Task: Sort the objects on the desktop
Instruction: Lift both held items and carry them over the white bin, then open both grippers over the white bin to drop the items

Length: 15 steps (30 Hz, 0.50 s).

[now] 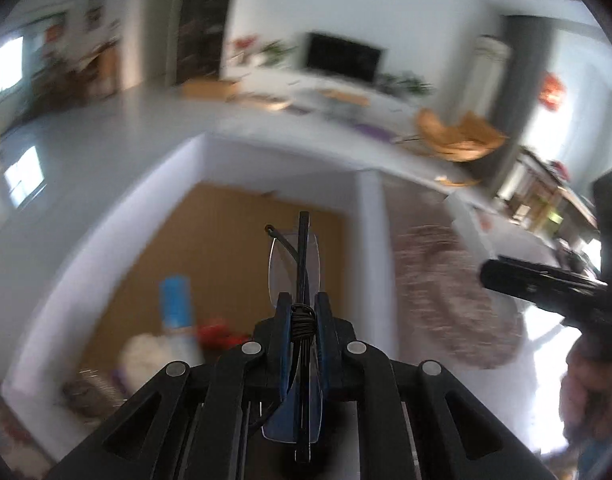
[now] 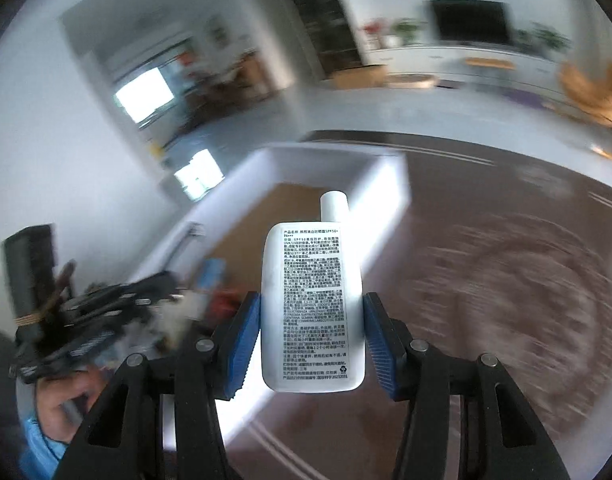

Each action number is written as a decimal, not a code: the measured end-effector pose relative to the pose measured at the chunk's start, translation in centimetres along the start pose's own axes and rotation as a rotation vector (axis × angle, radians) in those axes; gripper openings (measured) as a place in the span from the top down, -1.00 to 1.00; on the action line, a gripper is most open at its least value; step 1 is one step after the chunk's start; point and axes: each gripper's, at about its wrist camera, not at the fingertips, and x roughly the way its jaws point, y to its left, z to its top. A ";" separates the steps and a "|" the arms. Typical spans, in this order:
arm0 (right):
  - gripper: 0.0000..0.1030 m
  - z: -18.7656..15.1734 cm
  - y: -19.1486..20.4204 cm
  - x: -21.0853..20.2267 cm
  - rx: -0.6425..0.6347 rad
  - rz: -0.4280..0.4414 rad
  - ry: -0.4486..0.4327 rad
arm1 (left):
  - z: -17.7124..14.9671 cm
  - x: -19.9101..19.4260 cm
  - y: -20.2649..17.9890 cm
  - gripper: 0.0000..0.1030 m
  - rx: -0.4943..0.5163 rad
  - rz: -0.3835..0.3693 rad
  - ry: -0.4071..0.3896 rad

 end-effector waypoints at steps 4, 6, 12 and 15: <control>-0.01 0.9 4.5 6.7 -0.097 -0.042 0.052 | -0.8 3.8 4.2 0.76 -0.077 0.071 0.115; -0.02 0.0 5.2 9.1 -0.106 -0.030 0.090 | -1.6 5.1 4.9 0.68 -0.112 0.074 0.161; -0.50 -1.0 4.9 10.9 -0.070 -0.028 0.130 | -1.9 3.9 3.7 -0.89 -0.072 0.135 0.070; -0.75 -0.5 3.9 9.2 -0.068 -0.051 0.087 | -1.6 2.8 3.3 -0.98 -0.083 0.181 -0.005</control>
